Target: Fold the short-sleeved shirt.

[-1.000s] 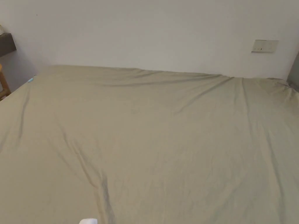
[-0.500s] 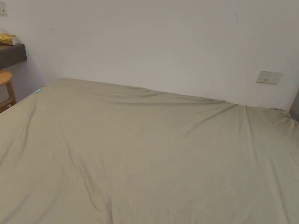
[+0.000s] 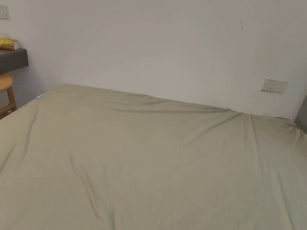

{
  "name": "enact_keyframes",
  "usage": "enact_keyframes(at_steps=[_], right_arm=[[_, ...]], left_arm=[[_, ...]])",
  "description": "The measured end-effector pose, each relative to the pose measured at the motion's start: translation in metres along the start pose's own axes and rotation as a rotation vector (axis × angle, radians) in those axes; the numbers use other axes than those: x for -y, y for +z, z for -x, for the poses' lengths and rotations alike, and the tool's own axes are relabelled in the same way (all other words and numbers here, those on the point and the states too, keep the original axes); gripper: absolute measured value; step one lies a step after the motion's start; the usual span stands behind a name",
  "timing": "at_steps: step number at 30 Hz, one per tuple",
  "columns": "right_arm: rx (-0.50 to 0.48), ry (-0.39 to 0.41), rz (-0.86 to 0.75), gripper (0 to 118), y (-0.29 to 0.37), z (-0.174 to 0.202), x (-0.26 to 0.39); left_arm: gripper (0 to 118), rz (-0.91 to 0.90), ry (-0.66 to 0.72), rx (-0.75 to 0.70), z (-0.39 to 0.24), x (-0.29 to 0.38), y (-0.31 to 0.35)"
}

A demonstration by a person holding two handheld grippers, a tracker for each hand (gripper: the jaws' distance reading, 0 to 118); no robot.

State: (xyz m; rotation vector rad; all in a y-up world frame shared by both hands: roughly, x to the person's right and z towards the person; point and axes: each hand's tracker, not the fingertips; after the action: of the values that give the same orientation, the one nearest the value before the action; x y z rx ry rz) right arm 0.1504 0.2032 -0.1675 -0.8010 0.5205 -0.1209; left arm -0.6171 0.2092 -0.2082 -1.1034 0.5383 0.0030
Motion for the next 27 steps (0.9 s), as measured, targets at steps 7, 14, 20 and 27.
enact_keyframes(at_steps=[7, 14, 20, 27], right_arm=[[0.156, 0.122, -0.181, 2, 0.042, 0.019, -0.053], [0.241, 0.222, -0.445, 2, 0.095, 0.057, -0.111], [0.314, 0.328, -0.539, 11, 0.114, 0.088, -0.129], [0.267, 0.314, -0.645, 118, 0.125, 0.098, -0.127]], left_arm=[[82, -0.458, 0.301, 0.06, -0.002, -0.012, 0.16], [82, -0.788, 0.23, 0.304, -0.134, 0.025, 0.275], [82, -0.862, 0.107, 0.562, -0.251, 0.033, 0.31], [94, -0.796, 0.155, 0.755, -0.319, 0.042, 0.33]])
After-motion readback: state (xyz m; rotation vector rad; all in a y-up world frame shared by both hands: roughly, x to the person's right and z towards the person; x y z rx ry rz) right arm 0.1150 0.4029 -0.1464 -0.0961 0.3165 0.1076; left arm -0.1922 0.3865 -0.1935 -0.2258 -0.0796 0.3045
